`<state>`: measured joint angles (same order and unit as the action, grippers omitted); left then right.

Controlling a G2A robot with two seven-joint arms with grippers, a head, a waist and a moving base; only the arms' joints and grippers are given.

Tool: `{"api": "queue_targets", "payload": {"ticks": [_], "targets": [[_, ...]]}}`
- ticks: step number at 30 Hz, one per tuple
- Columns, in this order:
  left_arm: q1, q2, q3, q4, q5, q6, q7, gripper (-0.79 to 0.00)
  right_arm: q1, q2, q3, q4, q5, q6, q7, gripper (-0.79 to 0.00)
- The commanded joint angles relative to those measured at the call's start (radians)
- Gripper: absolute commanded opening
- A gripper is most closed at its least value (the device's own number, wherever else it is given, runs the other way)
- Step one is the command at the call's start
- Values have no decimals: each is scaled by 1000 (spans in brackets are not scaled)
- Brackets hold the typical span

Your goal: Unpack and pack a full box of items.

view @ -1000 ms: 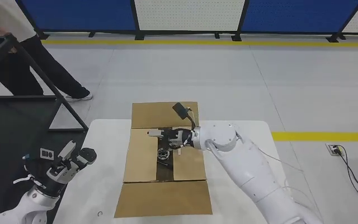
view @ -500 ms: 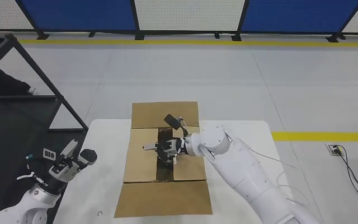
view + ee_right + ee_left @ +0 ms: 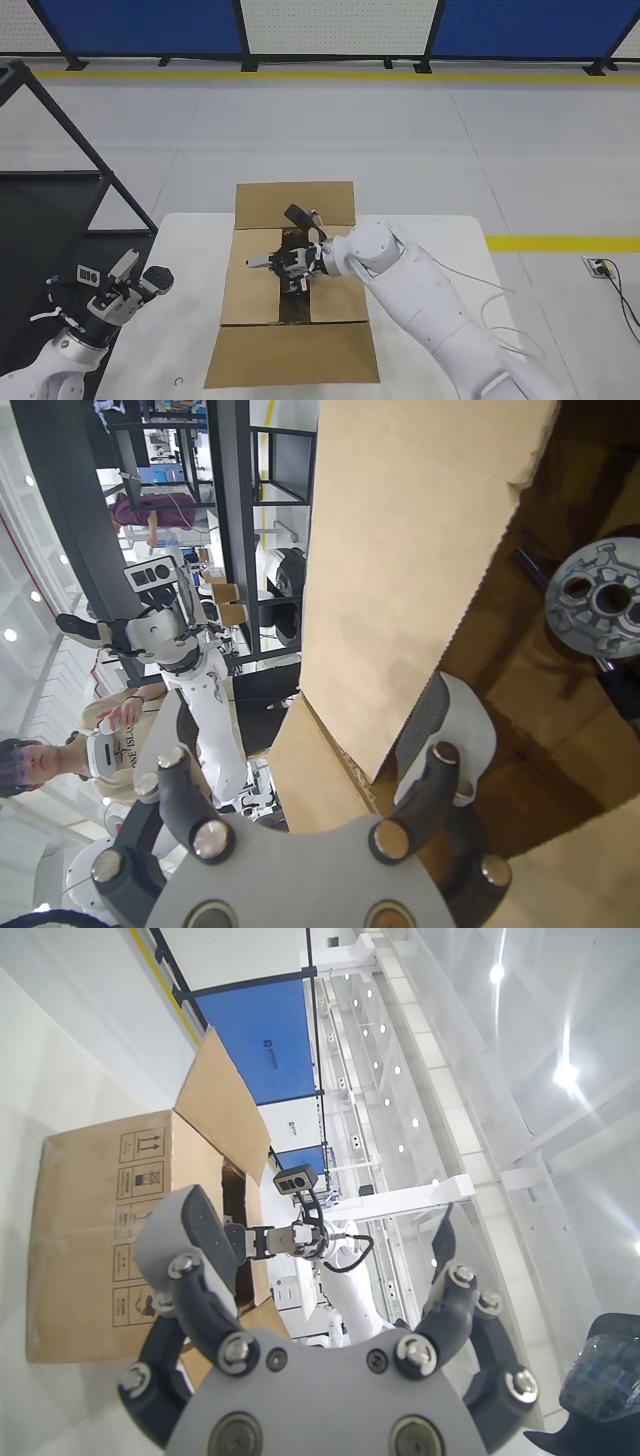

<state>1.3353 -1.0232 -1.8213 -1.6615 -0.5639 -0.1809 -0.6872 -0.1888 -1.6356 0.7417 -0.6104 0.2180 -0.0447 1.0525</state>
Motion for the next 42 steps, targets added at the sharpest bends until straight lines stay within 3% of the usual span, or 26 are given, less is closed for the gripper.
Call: {"api": "queue_targets", "payload": {"ticks": [1, 18, 34, 42], "targets": [[0, 0, 0, 0, 0, 0, 0, 0, 9, -7, 10, 18, 27, -28, -6, 0], [13, 0, -3, 8, 24, 5, 22, 0, 62, -59, 18, 54, 90, -170, -15, 0], [73, 3, -79, 46, -5, -71, -14, 0, 136, -192, -61, 127, 132, -176, -195, 0], [74, 3, -79, 46, -3, -74, -8, 0, 141, -196, -64, 135, 126, -163, -212, 0]]}}
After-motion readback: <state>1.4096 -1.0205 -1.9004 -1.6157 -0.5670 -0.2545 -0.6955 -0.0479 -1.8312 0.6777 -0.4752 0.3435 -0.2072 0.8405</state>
